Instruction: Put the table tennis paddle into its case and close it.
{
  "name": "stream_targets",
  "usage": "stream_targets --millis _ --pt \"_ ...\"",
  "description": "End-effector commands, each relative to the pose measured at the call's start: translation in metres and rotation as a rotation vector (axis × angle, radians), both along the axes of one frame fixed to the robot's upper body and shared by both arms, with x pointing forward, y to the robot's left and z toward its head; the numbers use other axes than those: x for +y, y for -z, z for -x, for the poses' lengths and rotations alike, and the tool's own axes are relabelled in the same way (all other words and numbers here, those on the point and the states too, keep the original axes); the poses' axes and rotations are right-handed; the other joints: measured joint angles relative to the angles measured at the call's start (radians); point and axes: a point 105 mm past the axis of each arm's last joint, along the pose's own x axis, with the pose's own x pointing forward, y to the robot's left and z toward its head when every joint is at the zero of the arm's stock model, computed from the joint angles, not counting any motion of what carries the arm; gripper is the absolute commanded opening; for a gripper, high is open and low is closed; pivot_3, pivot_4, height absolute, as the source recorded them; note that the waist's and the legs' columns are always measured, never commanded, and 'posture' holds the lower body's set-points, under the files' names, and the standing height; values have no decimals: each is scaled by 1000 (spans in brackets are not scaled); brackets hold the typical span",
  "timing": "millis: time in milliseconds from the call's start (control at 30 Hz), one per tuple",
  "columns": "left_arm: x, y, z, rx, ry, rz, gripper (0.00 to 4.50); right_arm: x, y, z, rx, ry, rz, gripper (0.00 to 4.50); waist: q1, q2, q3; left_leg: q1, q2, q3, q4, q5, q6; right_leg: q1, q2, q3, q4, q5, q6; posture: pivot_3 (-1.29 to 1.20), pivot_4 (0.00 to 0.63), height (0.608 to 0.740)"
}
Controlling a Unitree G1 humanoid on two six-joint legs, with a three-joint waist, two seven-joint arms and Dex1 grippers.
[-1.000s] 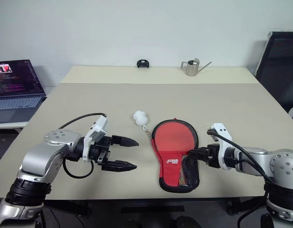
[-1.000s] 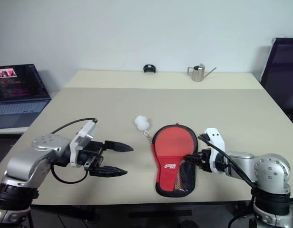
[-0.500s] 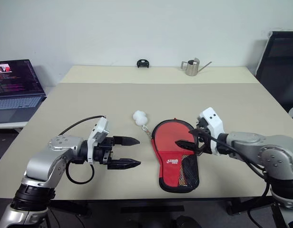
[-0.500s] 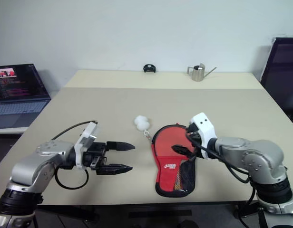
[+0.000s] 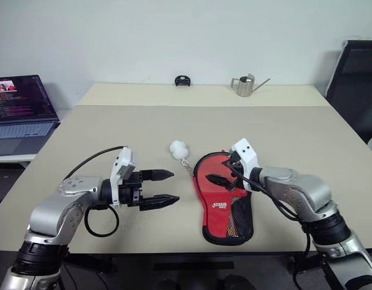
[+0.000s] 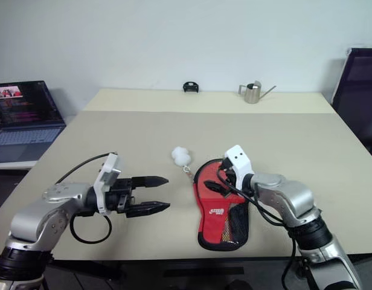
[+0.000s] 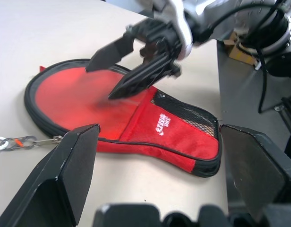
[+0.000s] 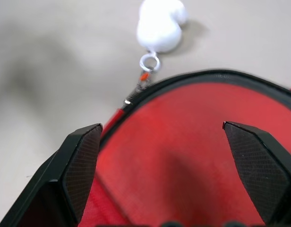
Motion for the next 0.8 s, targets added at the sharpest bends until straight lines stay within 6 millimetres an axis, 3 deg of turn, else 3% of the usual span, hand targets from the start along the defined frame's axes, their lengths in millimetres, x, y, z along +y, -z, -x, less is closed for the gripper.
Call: stream_targets --millis 33,167,300,467,800 --pt "4 -6 -1 -26 -28 9 4433 -4 13 -6 -7 33 2 4479 0 0 0 0 0 0 0 0 0 0 0 0 0 0 0 0 150 740" --pt "4 -10 -10 -54 -64 9 4433 -14 37 -8 45 75 24 4479 0 0 0 1 0 0 0 0 0 0 0 0 1 0 0 0 150 740" --pt "2 -20 -33 -122 -160 22 4433 -24 59 -5 53 85 64 4479 5 -2 -1 6 0 0 0 0 0 5 0 0 1 0 0 0 150 740" --pt "-1 -25 -38 -139 -153 25 4433 -26 73 -2 69 64 69 4479 3 -2 -1 17 0 0 -1 0 0 17 0 -1 -2 0 0 0 150 740" --pt "-7 -27 -55 -178 -186 -10 4433 -27 87 5 116 30 68 4479 4 -5 -3 22 0 -1 -1 0 0 22 0 -1 -3 0 0 0 150 740"
